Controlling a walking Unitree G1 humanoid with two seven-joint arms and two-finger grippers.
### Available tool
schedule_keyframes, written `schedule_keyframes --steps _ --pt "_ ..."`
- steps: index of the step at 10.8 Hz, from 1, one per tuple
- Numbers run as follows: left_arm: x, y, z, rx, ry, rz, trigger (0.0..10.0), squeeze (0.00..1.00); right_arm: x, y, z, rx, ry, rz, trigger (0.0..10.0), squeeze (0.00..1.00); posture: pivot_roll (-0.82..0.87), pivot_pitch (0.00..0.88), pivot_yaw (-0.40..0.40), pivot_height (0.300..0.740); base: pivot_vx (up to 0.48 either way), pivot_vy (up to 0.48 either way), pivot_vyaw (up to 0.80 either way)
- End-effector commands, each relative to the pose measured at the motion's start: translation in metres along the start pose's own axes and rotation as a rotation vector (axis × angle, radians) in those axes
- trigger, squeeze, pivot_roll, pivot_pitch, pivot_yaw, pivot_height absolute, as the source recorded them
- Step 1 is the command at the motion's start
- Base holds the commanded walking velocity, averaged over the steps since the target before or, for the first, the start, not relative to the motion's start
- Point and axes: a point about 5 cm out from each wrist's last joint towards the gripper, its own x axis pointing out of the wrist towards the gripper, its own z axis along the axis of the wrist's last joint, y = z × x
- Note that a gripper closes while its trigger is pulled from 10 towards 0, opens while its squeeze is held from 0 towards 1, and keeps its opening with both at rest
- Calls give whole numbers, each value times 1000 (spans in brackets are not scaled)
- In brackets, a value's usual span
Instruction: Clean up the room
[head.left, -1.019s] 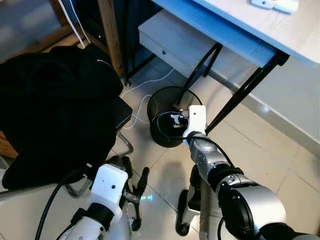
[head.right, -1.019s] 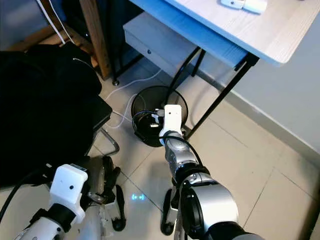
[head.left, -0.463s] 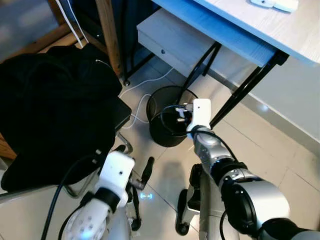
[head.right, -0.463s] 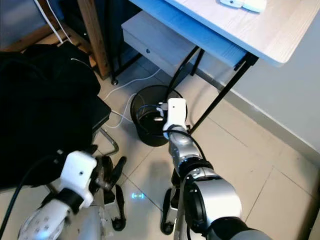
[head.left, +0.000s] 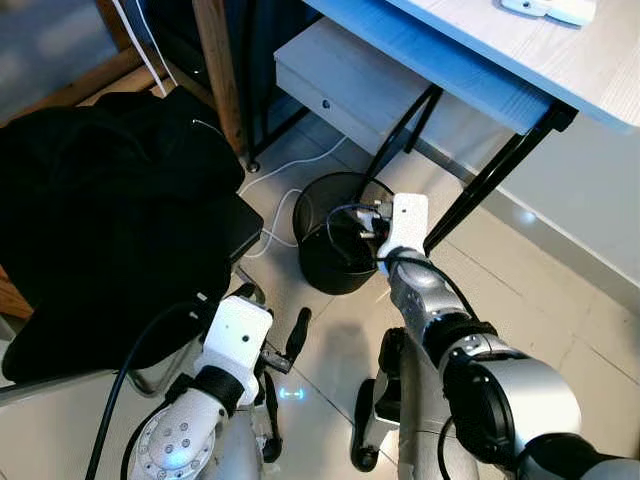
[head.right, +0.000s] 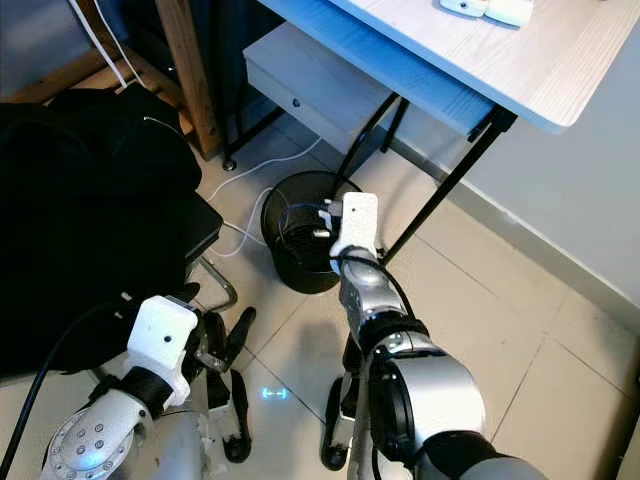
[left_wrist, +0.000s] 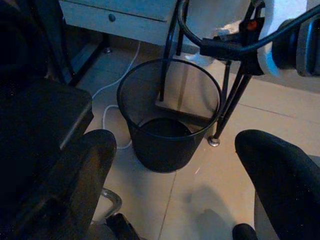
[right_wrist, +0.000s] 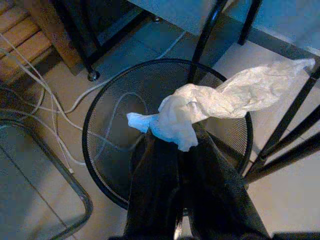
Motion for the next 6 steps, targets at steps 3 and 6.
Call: schedule_keyframes --steps 3,6 --pt "-3 -6 -5 -17 18 -11 10000 0 -2 4 -11 18 50 3 10000 0 303 278 -80 578 0 0 0" --pt "-4 -7 -5 24 20 -3 10000 0 -3 8 -13 19 61 17 10000 0 306 283 -84 578 0 0 0"
